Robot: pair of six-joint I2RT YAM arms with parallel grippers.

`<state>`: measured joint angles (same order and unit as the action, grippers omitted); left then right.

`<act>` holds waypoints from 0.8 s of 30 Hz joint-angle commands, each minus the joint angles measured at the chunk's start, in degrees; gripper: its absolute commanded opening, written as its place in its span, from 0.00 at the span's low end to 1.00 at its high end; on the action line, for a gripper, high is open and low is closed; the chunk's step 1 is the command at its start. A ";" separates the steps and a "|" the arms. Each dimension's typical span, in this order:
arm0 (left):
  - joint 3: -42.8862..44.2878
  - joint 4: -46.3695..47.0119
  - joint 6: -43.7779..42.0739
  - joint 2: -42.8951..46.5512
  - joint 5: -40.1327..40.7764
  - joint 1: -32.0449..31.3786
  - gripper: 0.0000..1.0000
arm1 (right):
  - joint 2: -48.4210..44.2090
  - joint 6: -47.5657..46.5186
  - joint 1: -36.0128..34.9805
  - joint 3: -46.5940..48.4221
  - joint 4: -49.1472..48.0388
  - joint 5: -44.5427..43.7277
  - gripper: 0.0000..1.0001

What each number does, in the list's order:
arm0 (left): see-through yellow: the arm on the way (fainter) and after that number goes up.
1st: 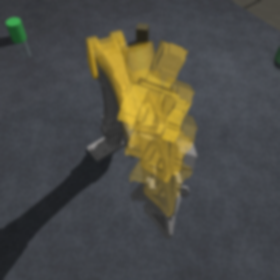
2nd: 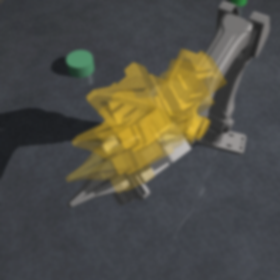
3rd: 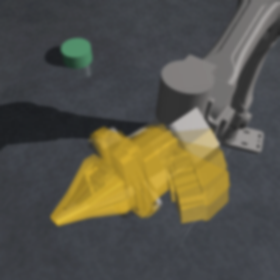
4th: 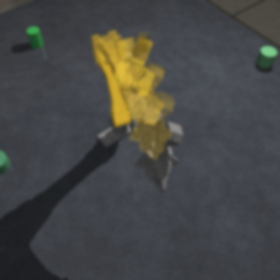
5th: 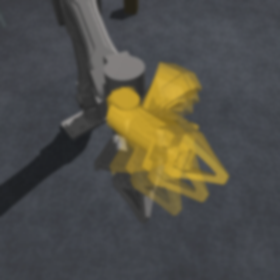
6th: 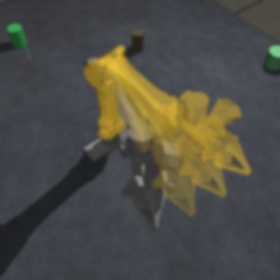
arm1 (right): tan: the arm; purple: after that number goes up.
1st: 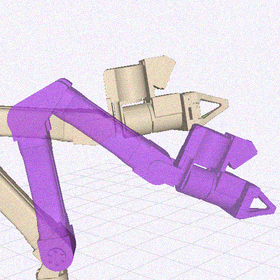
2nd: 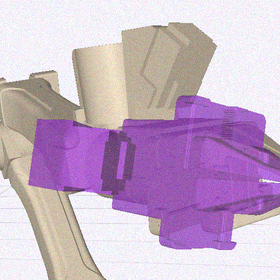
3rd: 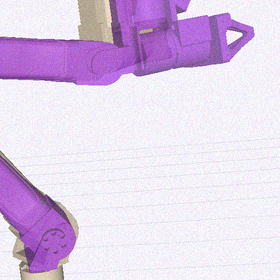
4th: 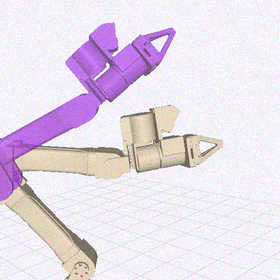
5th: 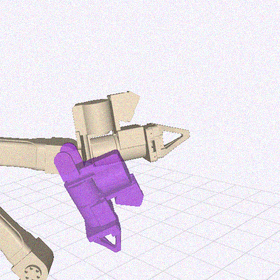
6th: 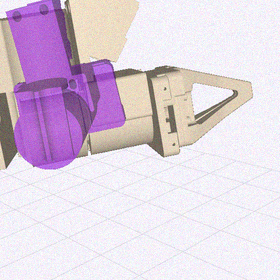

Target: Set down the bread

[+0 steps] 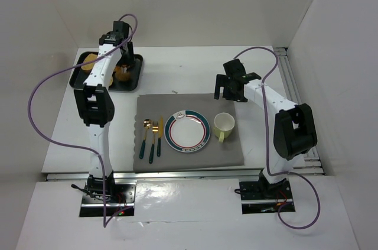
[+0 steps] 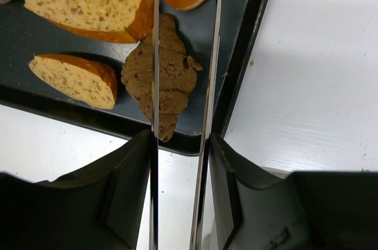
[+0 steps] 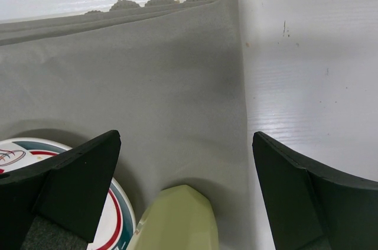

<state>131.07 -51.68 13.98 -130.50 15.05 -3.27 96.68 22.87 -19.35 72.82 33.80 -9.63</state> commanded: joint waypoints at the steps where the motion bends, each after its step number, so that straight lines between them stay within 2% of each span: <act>1: 2.53 -0.53 2.10 -1.08 -2.04 0.54 0.53 | -2.20 0.15 0.28 1.89 -1.11 -0.04 1.00; 5: 0.69 -0.53 2.11 2.61 -2.66 0.54 0.42 | -2.82 0.68 0.28 1.89 -1.11 -0.04 1.00; 6: 0.68 -0.53 2.11 3.49 -2.66 0.54 0.37 | -2.82 0.68 0.28 1.89 -1.11 -0.04 1.00; 7: 0.68 -0.53 2.11 5.15 -2.66 0.54 0.26 | -2.82 0.68 0.28 1.89 -1.11 -0.04 1.00; 9: 0.07 -0.53 2.11 7.00 -2.66 0.54 0.17 | -3.34 0.68 0.28 1.89 -1.11 -0.04 1.00; 15: -4.22 -1.05 2.11 15.77 -2.74 0.54 0.11 | -4.40 0.68 0.28 1.36 -1.11 0.49 1.00; 17: -6.42 -1.58 2.72 18.68 -4.94 0.54 0.04 | -5.54 0.68 0.28 0.75 -1.11 1.10 1.00; 20: -11.87 -1.58 3.25 25.10 -9.32 0.54 0.00 | -7.20 0.68 0.28 0.22 -1.63 1.10 1.00; 24: -22.31 -3.33 1.32 33.62 -11.36 -4.71 0.00 | -10.80 0.68 0.28 -0.39 -1.63 1.10 1.00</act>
<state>114.21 -53.95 15.84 -102.50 7.38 -4.03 91.42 23.11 -19.35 72.51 33.82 -8.67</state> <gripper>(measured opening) 0.434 0.999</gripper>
